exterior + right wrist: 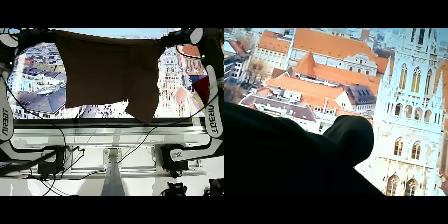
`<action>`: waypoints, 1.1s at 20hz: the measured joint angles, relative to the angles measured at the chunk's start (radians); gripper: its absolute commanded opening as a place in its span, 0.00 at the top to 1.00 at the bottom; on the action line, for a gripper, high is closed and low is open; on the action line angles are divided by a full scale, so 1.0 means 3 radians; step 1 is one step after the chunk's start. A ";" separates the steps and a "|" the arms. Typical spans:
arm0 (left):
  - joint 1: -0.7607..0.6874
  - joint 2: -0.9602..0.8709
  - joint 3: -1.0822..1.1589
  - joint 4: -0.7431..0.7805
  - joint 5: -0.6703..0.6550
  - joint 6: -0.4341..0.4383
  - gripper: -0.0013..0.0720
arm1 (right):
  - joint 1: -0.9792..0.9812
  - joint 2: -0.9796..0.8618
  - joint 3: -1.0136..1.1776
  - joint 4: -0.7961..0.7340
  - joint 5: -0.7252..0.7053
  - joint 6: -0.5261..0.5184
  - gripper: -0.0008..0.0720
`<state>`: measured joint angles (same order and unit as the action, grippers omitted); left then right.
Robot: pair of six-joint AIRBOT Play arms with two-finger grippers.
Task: Fold the clothes and pants, and hang the long-sleeved shirts on hangers.
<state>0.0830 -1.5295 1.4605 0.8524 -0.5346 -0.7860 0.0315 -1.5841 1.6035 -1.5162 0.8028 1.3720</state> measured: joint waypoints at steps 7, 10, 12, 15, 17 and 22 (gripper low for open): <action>-0.0020 -0.0233 -0.0003 0.0136 -0.0284 -0.0009 0.96 | 0.0000 -0.0253 0.0000 -0.0022 0.0148 0.0079 0.97; -0.0022 -0.0267 -0.0003 0.0623 -0.0793 -0.0186 0.96 | -0.0006 -0.0276 -0.0003 -0.0108 0.0435 0.0079 0.97; -0.0022 -0.0289 -0.0003 0.0884 -0.1092 -0.0420 0.96 | -0.0009 -0.0285 -0.0003 -0.0094 0.0573 0.0078 0.97; -0.0029 -0.0345 -0.0003 0.1074 -0.1415 -0.0722 0.95 | -0.0009 -0.0308 -0.0006 0.0011 0.0715 0.0078 0.97; -0.0048 -0.0393 -0.0003 0.1094 -0.1535 -0.0865 0.95 | -0.0009 -0.0333 -0.0062 0.0083 0.0790 0.0076 0.97; -0.0090 -0.0538 -0.0003 0.0998 -0.1668 -0.1005 0.95 | -0.0009 -0.0360 -0.0556 0.0187 0.0825 0.0076 0.97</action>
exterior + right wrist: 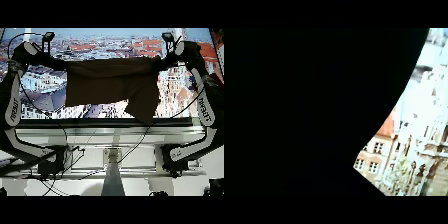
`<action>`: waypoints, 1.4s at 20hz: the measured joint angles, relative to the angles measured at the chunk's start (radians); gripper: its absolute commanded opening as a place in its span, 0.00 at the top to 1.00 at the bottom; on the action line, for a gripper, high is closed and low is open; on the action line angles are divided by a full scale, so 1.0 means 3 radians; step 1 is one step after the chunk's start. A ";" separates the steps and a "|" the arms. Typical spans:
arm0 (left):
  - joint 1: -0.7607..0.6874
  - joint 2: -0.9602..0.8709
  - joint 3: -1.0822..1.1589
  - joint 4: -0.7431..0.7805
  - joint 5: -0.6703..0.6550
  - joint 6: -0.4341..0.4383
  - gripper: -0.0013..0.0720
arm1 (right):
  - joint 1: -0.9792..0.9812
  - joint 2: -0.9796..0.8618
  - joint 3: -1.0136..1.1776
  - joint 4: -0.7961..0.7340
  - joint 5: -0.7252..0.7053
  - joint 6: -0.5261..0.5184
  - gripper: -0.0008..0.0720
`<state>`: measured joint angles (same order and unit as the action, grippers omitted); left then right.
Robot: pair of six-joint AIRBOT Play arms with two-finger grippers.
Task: Fold the clothes and pants, and hang the long-sleeved shirts on hangers.
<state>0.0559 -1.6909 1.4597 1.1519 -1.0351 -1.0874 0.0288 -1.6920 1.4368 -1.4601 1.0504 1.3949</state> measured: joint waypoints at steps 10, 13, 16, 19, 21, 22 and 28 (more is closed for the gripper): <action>-0.0009 0.0039 0.0198 -0.0037 -0.0066 -0.0042 0.11 | -0.0017 0.0141 0.0028 -0.0188 -0.0224 -0.0001 0.05; 0.0010 0.0299 0.0331 -0.0033 -0.0286 -0.0043 0.11 | -0.0106 0.0308 0.0174 -0.0411 -0.0015 -0.0014 0.29; 0.0022 0.0703 0.0389 -0.0031 -0.0557 -0.0043 0.34 | -0.0347 0.0524 0.0139 -0.0472 0.0342 -0.0083 0.35; 0.0024 0.1118 0.0409 -0.0031 -0.0740 -0.0043 0.49 | -0.0687 0.0805 -0.0245 -0.0303 0.0623 -0.0159 0.74; 0.0024 0.1333 0.0416 -0.0032 -0.0813 -0.0043 0.50 | -0.0899 0.1016 -0.0660 -0.0109 0.0715 -0.0209 0.74; 0.0024 0.1418 0.0418 -0.0036 -0.0841 -0.0043 0.50 | -0.0984 0.1115 -0.0895 0.0015 0.0731 -0.0228 0.73; 0.0024 0.1629 0.0418 -0.0053 -0.1132 -0.0045 0.49 | -0.1200 0.1498 -0.2195 0.1010 0.0635 -0.0478 0.70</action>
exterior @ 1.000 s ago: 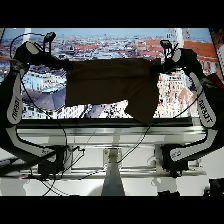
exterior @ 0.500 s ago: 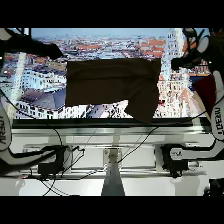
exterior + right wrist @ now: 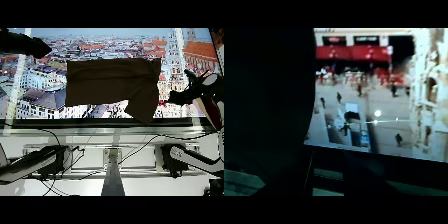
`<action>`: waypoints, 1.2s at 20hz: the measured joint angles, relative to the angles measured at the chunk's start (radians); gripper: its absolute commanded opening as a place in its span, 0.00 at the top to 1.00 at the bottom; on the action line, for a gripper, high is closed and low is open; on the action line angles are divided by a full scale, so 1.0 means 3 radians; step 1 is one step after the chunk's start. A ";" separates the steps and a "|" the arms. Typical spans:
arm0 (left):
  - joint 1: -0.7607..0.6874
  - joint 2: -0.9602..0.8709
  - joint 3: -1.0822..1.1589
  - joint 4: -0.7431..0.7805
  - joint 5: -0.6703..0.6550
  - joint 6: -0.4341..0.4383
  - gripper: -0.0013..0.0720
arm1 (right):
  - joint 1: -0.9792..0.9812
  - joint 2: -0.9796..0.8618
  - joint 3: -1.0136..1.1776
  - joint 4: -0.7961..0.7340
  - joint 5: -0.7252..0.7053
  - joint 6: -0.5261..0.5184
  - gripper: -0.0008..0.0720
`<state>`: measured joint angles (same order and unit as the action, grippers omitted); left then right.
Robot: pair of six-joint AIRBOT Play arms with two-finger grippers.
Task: Fold the clothes and pants, and hang the long-sleeved shirts on hangers.
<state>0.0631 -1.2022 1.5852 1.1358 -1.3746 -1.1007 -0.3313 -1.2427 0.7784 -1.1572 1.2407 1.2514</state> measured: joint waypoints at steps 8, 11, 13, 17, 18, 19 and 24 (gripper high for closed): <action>0.0000 -0.0042 -0.0001 -0.0001 -0.0140 -0.0001 0.50 | -0.0032 0.0062 -0.0580 0.0577 -0.0280 -0.0104 0.50; 0.0000 -0.0103 -0.0001 0.0000 -0.0151 -0.0001 0.49 | -0.0032 0.0064 -0.0676 0.0651 -0.0342 -0.0156 0.50; 0.0000 -0.0158 -0.0001 0.0001 -0.0156 -0.0001 0.50 | -0.0033 0.0066 -0.0758 0.0716 -0.0376 -0.0209 0.53; 0.0001 -0.0275 -0.0017 0.0123 -0.0231 -0.0001 0.52 | -0.0033 0.0070 -0.0913 0.0858 -0.0482 -0.0285 0.57; 0.0004 -0.0296 -0.0038 0.0198 -0.0262 -0.0001 0.52 | -0.0033 0.0070 -0.0944 0.0890 -0.0514 -0.0314 0.57; 0.0011 -0.0314 -0.0076 0.0292 -0.0303 -0.0001 0.52 | -0.0033 0.0070 -0.0964 0.0933 -0.0532 -0.0355 0.59; 0.0198 -0.0348 -0.0520 0.0559 -0.0408 -0.0001 0.52 | -0.0033 0.0062 -0.1007 0.1076 -0.0651 -0.0519 0.97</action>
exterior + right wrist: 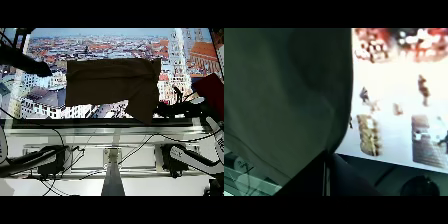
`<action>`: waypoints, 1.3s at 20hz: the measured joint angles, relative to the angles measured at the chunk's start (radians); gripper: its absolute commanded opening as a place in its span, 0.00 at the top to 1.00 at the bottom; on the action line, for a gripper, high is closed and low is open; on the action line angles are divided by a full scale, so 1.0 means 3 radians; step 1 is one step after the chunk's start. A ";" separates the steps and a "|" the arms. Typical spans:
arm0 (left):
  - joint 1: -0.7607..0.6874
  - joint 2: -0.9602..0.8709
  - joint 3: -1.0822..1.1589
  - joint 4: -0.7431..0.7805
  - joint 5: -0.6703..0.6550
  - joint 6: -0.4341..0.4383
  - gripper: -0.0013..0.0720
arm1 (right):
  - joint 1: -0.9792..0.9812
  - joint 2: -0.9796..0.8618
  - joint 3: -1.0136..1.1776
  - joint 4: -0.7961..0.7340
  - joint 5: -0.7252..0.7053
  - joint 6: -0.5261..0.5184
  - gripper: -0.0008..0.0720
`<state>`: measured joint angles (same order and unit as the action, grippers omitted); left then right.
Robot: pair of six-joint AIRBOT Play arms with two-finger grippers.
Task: Fold the clothes and pants, and hang the long-sleeved shirts on hangers.
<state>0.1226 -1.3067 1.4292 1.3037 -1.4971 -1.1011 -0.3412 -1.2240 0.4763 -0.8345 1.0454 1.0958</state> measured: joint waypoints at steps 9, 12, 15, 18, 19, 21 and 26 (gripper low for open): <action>0.0790 -0.0038 -0.1254 -0.0229 -0.0019 0.0197 0.47 | 0.0000 0.0004 -0.0004 0.0224 -0.0031 -0.0053 0.97; 0.0983 -0.0151 -0.1629 -0.0622 0.0072 0.0426 0.47 | 0.0000 0.0004 -0.0004 0.0247 -0.0025 -0.0056 0.97; 0.1041 -0.0351 -0.1835 -0.0946 0.0301 0.0548 0.47 | 0.0000 0.0004 -0.0004 0.0257 -0.0023 -0.0057 0.97; 0.1043 -0.0594 -0.1918 -0.1311 0.0529 0.0629 0.47 | 0.0000 0.0004 -0.0004 0.0284 -0.0019 -0.0057 0.97; 0.1033 -0.0670 -0.1932 -0.1410 0.0585 0.0675 0.47 | 0.0000 0.0004 -0.0004 0.0298 -0.0017 -0.0057 0.97; 0.1020 -0.0797 -0.1949 -0.1553 0.0642 0.0748 0.47 | 0.0000 0.0004 -0.0004 0.0334 -0.0017 -0.0057 0.97; 0.1010 -0.0984 -0.1962 -0.1736 0.0652 0.0842 0.51 | 0.0000 0.0004 -0.0004 0.0404 -0.0018 -0.0057 0.97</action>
<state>0.4255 -1.6020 0.8406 0.7830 -1.3014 -0.8486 -0.3412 -1.2228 0.4751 -0.7132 1.0401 1.0786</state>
